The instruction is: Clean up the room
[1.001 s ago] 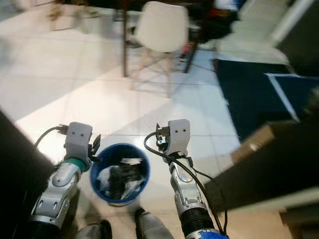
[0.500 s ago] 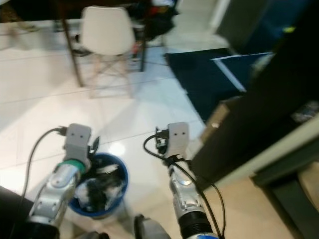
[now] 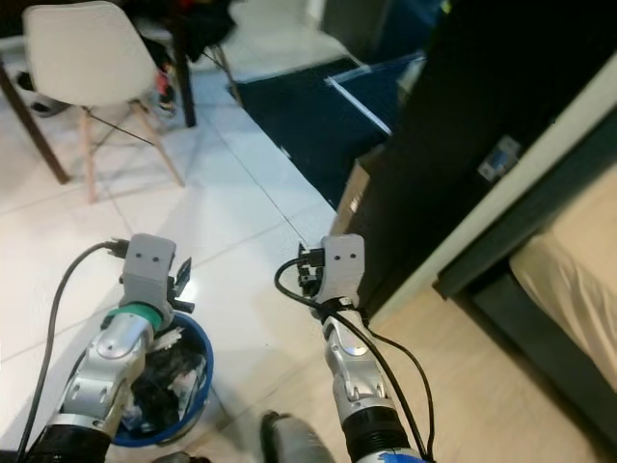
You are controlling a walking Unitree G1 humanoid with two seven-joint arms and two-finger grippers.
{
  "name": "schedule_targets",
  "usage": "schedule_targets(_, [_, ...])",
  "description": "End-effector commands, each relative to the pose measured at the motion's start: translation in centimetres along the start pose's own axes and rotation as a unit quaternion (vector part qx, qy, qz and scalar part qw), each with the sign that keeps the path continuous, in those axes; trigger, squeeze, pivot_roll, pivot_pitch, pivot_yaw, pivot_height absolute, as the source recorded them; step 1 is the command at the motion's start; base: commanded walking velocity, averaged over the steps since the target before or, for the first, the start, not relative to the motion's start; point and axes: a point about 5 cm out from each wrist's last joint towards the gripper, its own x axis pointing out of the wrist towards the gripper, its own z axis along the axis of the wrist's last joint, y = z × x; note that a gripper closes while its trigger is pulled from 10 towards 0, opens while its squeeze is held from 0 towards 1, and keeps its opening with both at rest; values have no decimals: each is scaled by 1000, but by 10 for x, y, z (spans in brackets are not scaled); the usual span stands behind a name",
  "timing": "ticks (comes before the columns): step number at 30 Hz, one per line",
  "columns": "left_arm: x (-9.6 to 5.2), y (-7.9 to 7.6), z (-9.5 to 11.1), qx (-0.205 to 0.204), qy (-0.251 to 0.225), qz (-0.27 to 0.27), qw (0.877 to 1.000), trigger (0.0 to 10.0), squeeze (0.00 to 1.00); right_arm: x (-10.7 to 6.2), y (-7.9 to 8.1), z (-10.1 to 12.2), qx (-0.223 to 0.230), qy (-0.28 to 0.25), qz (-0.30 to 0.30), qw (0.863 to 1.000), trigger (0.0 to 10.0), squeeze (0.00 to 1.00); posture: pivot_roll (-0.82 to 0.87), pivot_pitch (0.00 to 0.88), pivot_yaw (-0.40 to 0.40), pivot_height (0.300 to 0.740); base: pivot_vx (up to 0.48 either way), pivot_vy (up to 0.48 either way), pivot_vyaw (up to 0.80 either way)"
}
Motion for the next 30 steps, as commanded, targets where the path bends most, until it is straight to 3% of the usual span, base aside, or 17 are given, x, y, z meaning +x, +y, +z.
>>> schedule_targets(1, [-2,-5,-6,-1,8,-8,1000,10000,0,-3,-5,-4,1,8,-9,1000,10000,0,-17,83,-14,740,0,0,-788])
schedule_targets(9, [-8,-2,-30,16,38,-8,999,10000,0,-10,-8,-22,-3,59,-13,998,10000,0,-15,76,-16,740,0,0,-785])
schedule_targets(14, [-25,15,-74,10,116,20,993,10000,0,-30,-5,-46,2,114,-21,993,10000,0,-24,63,-27,740,0,0,-781])
schedule_targets(16, [-28,17,-80,6,126,25,992,10000,0,-33,-3,-49,0,120,-19,993,10000,0,-24,63,-27,740,0,0,-781])
schedule_targets(23, [-26,17,-81,1,123,33,992,10000,0,-51,-2,-72,12,166,-27,986,10000,0,-15,50,-37,740,0,0,-783])
schedule_targets(30, [-19,18,-68,-10,89,39,995,10000,0,-60,-3,-81,-26,175,-3,984,10000,0,-7,41,-28,740,0,0,-781])
